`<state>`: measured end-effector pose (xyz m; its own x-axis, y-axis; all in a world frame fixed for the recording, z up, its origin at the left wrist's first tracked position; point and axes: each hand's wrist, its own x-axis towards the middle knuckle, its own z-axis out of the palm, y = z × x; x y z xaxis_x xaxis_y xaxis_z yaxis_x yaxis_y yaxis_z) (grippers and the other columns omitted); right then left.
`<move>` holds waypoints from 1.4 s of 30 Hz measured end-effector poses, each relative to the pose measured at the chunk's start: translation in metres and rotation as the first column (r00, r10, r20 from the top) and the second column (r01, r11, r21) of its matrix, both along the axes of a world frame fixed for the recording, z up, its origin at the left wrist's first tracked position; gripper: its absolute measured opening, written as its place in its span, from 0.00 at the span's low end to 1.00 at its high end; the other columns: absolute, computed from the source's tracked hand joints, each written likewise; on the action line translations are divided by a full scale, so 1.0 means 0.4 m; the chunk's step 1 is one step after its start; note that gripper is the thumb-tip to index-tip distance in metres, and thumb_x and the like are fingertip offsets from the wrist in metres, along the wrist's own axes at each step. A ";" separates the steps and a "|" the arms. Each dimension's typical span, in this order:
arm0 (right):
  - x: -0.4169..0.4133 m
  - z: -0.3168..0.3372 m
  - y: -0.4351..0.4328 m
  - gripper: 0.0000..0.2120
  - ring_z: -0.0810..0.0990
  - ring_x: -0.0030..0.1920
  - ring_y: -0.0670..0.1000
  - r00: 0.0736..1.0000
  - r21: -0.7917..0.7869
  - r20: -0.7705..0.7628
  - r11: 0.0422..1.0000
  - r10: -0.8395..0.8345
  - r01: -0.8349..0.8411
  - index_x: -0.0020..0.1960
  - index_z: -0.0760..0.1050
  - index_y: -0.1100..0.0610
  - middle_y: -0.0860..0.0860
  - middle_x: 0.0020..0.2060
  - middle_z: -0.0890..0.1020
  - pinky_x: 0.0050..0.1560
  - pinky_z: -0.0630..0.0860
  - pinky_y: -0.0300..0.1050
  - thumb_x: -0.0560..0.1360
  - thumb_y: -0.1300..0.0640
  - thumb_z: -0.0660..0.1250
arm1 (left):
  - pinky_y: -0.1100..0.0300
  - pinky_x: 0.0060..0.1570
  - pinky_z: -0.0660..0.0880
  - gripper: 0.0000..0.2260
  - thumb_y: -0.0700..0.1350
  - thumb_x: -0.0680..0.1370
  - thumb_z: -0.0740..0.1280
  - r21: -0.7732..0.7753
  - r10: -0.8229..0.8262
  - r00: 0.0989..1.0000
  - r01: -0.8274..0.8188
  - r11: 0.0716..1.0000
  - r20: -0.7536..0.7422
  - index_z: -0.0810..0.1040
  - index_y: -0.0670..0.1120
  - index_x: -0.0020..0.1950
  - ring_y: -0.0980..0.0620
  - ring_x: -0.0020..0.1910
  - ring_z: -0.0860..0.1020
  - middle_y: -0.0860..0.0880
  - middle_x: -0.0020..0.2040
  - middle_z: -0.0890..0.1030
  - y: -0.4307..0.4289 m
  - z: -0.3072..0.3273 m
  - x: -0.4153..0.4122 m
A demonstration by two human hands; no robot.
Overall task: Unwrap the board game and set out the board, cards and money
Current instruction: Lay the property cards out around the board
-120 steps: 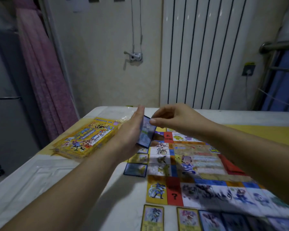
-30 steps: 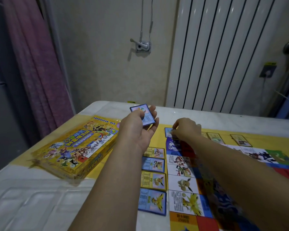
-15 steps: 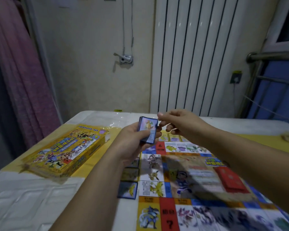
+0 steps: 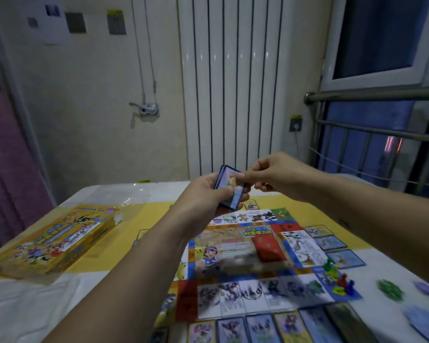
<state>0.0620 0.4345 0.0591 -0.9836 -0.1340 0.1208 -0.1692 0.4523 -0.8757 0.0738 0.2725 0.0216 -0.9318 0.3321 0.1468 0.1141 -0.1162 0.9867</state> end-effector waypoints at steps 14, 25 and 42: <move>0.080 -0.004 0.105 0.06 0.74 0.35 0.45 0.999 0.020 -0.030 0.999 0.044 -0.043 0.39 0.77 0.57 0.50 0.33 0.79 0.36 0.72 0.36 0.74 0.58 0.68 | 0.60 0.43 0.80 0.11 0.37 0.77 0.66 -0.076 0.012 0.999 -0.014 0.997 -0.031 0.76 0.45 0.58 0.49 0.47 0.83 0.43 0.51 0.83 0.086 -0.010 0.035; 0.077 -0.059 0.111 0.14 0.78 0.44 0.49 0.981 -0.038 0.152 0.993 0.120 -0.115 0.58 0.76 0.57 0.54 0.49 0.81 0.45 0.76 0.41 0.81 0.52 0.56 | 0.58 0.42 0.80 0.07 0.37 0.76 0.66 -0.090 0.100 0.994 -0.097 0.991 0.034 0.77 0.50 0.48 0.49 0.45 0.81 0.48 0.46 0.82 0.060 -0.100 0.041; -0.134 -0.093 0.023 0.13 0.79 0.33 0.44 0.967 0.356 -0.022 0.906 0.253 -0.229 0.55 0.68 0.50 0.51 0.35 0.76 0.36 0.76 0.37 0.75 0.60 0.68 | 0.50 0.49 0.80 0.04 0.42 0.79 0.64 -0.101 0.223 0.975 -0.223 0.969 -0.011 0.77 0.49 0.49 0.47 0.46 0.81 0.46 0.46 0.83 -0.018 -0.150 -0.147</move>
